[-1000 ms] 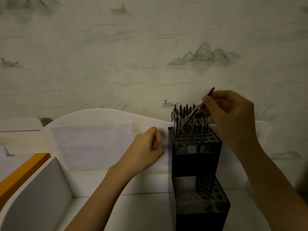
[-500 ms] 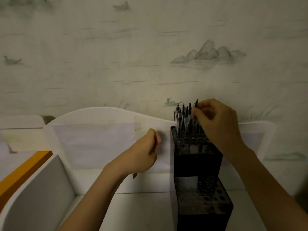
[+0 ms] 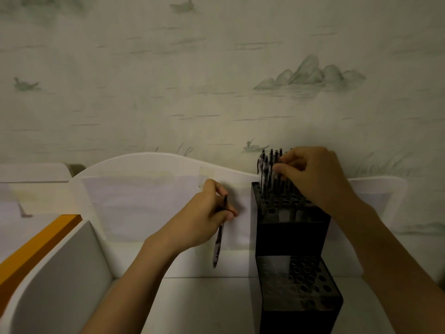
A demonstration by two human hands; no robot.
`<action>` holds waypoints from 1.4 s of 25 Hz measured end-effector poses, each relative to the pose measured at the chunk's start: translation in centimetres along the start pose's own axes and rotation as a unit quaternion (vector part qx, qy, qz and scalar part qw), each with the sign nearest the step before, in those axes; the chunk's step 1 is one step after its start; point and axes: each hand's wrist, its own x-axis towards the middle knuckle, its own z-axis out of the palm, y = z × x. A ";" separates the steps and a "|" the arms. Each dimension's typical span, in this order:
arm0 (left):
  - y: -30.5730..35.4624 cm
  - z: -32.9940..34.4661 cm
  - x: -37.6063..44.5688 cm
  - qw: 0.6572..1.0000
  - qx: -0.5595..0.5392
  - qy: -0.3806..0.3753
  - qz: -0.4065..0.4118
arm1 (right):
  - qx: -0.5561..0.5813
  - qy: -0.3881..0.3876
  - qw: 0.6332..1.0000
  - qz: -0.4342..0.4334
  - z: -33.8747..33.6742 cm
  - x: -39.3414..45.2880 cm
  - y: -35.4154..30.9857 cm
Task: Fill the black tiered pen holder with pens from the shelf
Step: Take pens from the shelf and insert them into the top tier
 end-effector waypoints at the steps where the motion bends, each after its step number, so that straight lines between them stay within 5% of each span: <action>1: -0.1 0.0 0.0 1.000 -0.012 0.010 0.000 | -0.009 -0.011 1.000 0.001 0.1 0.0 0.0; 6: 0.2 0.2 0.2 0.994 0.012 0.090 0.065 | -0.014 -0.012 1.000 0.006 0.4 -0.4 0.4; 12: 1.3 0.8 -0.1 0.989 0.019 0.069 0.128 | -0.032 0.098 0.993 -0.057 -0.1 -3.5 0.0; 14: 1.6 1.0 -0.1 0.991 0.018 0.047 0.126 | 0.010 0.071 0.994 -0.086 0.3 -5.2 -0.8; 18: 2.2 1.7 0.1 0.993 0.004 0.011 0.121 | 0.093 -0.058 0.994 -0.012 1.5 -6.3 -1.5; 23: 2.4 2.3 0.3 0.991 0.018 -0.001 0.131 | 0.180 -0.069 0.981 0.016 1.5 -5.8 -0.8; 31: 1.4 1.7 0.4 0.991 0.090 0.011 0.097 | 0.308 0.078 0.947 0.041 -2.2 -3.2 -0.6; 35: 1.2 1.4 0.3 0.979 0.180 0.033 0.090 | 0.210 0.159 0.964 -0.019 -3.9 -2.0 -0.4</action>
